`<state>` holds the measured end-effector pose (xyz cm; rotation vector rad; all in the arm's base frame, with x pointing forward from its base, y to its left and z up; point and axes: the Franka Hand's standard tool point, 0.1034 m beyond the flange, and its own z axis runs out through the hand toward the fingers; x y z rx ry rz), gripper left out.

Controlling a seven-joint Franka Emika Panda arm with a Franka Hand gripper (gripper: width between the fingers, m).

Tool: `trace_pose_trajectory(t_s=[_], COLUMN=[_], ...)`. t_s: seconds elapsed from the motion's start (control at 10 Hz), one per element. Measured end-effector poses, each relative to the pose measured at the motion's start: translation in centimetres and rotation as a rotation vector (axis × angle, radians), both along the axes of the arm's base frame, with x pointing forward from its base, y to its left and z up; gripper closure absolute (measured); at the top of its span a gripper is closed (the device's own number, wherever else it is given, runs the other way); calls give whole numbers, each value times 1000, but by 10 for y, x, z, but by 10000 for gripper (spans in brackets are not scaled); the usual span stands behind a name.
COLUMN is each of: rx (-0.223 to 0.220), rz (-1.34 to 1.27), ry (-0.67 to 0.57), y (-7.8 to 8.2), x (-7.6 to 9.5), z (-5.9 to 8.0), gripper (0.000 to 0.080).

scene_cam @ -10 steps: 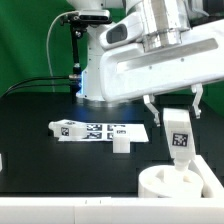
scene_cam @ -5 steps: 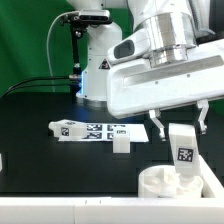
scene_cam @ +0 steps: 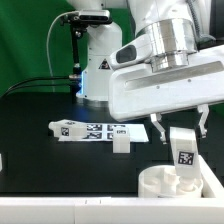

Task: Assemble stool

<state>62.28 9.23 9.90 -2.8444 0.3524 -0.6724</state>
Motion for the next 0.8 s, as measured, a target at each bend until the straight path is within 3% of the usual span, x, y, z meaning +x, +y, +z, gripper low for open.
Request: trace_pose_trajectory(t_s=[0.5,0.8], rx=[-7,-19], rz=[6,6], ry=[7,-14], y=[6,12], x=[-6,-9], z=[-15,-16], gripper=[476,476])
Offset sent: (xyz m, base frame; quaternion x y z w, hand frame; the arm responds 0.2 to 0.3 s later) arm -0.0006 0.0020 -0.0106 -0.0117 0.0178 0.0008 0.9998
